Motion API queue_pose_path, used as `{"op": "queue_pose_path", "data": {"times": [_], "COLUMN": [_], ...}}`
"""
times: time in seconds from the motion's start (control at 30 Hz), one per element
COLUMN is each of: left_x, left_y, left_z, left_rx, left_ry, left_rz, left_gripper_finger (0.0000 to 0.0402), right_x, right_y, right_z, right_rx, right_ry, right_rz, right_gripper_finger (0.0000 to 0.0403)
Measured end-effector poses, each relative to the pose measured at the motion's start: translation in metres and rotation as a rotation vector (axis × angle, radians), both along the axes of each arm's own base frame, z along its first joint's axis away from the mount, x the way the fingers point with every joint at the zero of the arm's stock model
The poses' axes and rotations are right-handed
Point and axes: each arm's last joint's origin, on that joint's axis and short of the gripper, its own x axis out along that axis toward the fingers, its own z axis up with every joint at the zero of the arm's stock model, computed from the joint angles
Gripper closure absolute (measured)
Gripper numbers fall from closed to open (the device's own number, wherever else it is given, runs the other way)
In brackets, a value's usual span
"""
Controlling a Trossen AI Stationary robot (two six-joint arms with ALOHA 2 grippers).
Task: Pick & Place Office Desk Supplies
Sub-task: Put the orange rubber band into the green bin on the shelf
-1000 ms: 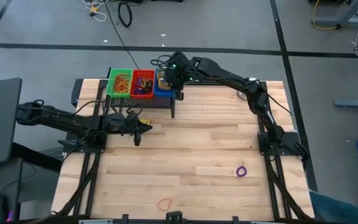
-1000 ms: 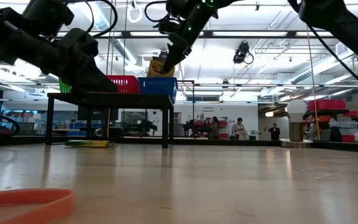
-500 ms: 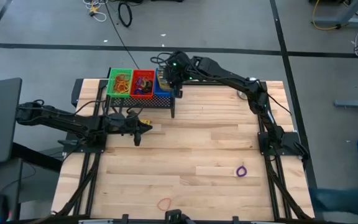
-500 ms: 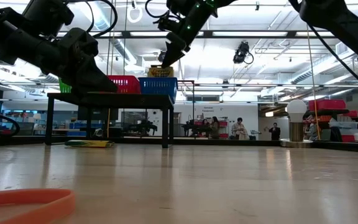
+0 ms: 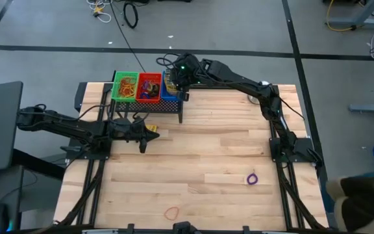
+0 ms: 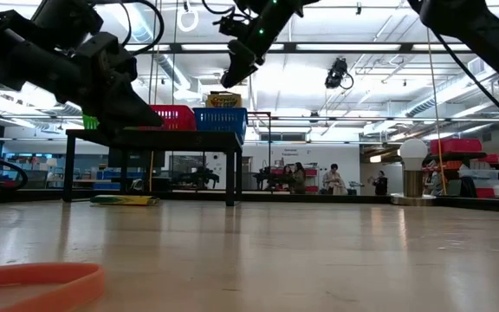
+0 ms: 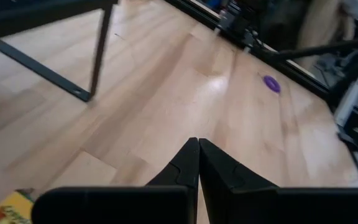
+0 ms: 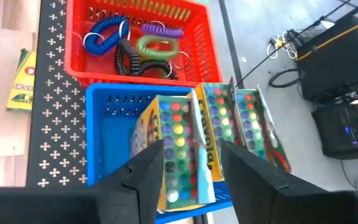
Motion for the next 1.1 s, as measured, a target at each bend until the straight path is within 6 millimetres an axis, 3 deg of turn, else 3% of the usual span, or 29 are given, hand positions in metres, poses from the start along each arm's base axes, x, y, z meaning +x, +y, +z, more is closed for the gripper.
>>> {"op": "queue_pose_path", "data": {"times": [0.27, 0.37, 0.5, 0.6, 0.77, 0.93, 1.1], "left_x": [0.000, 0.000, 0.000, 0.001, 0.001, 0.002, 0.002], "left_y": [-0.001, -0.001, -0.003, -0.004, -0.004, -0.004, -0.004], "left_z": [0.000, -0.001, -0.001, -0.002, -0.003, -0.002, 0.000], "left_rx": [0.036, 0.028, 0.008, 0.013, 0.003, 0.005, -0.018], "left_ry": [0.007, 0.012, 0.011, 0.020, 0.026, 0.016, -0.006], "left_rz": [-0.035, -0.032, -0.093, -0.130, -0.129, -0.143, -0.136], "left_gripper_finger": [0.0389, 0.0389, 0.0389, 0.0389, 0.0389, 0.0389, 0.0389], "right_x": [-0.006, -0.012, -0.013, -0.005, 0.000, -0.017, -0.056], "right_y": [0.033, 0.049, 0.070, 0.087, 0.121, 0.158, 0.190], "right_z": [0.019, 0.026, 0.025, 0.008, -0.025, -0.050, -0.075], "right_rx": [-0.001, 0.055, 0.128, 0.170, 0.258, 0.365, 0.446], "right_ry": [-0.019, -0.017, -0.001, 0.014, -0.006, -0.141, -0.257], "right_rz": [-0.032, -0.060, -0.078, -0.068, -0.066, -0.104, -0.179], "right_gripper_finger": [0.0244, 0.0270, 0.0335, 0.0388, 0.0387, 0.0398, 0.0393]}}
